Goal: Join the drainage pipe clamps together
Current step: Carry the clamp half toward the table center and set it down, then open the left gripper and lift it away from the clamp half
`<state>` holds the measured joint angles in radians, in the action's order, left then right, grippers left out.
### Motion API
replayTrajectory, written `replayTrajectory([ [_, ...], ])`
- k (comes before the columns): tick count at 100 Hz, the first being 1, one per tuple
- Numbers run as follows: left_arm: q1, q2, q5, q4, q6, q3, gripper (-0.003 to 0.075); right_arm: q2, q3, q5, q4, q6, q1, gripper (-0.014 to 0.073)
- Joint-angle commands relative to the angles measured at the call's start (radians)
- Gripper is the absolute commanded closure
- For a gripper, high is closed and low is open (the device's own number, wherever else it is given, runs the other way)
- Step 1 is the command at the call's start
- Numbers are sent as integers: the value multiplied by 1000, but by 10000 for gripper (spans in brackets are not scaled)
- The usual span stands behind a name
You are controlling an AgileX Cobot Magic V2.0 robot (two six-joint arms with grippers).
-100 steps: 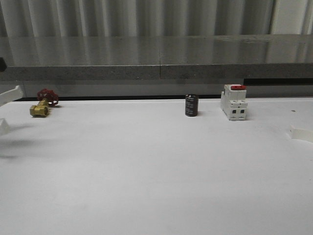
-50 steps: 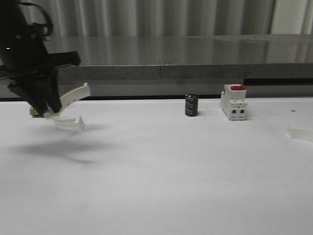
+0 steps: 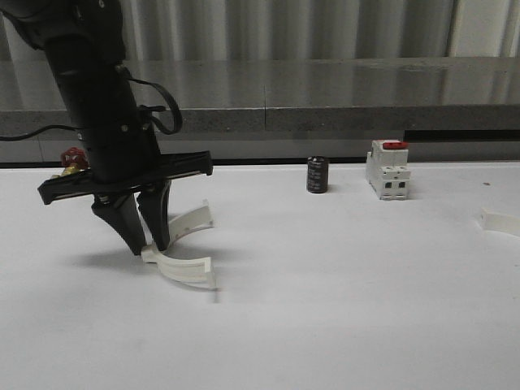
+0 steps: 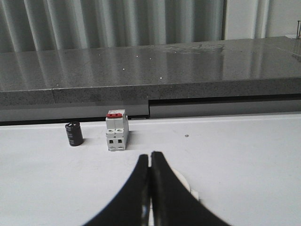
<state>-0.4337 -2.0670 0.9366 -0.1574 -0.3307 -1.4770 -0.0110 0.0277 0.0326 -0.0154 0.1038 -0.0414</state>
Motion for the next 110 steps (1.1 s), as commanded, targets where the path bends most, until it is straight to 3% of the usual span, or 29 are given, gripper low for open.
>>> replayTrajectory([
  [1,-8,46,5,-3,-11,-31,505,-19,-17,-73,2,-1,2,660],
  [8,-6,46,14,-3,-11,-43,382,-19,-17,-73,2,-1,2,660],
  [13,-6,46,14,-3,-11,-56,335,-19,-17,-73,2,-1,2,660],
  [27,-8,51,30,-1,-11,-105,345,-19,-17,-73,2,-1,2,660],
  [40,-8,55,95,12,-11,-158,384,-19,-17,-73,2,-1,2,660],
  [51,-8,85,133,53,-11,-164,466,-19,-17,-73,2,-1,2,660],
  [69,-6,156,138,111,-7,-164,740,-19,-17,-73,2,-1,2,660],
  [82,9,211,174,188,33,-164,741,-19,-17,-73,2,-1,2,660],
  [110,117,344,207,184,144,-154,741,-19,-17,-73,2,-1,2,660],
])
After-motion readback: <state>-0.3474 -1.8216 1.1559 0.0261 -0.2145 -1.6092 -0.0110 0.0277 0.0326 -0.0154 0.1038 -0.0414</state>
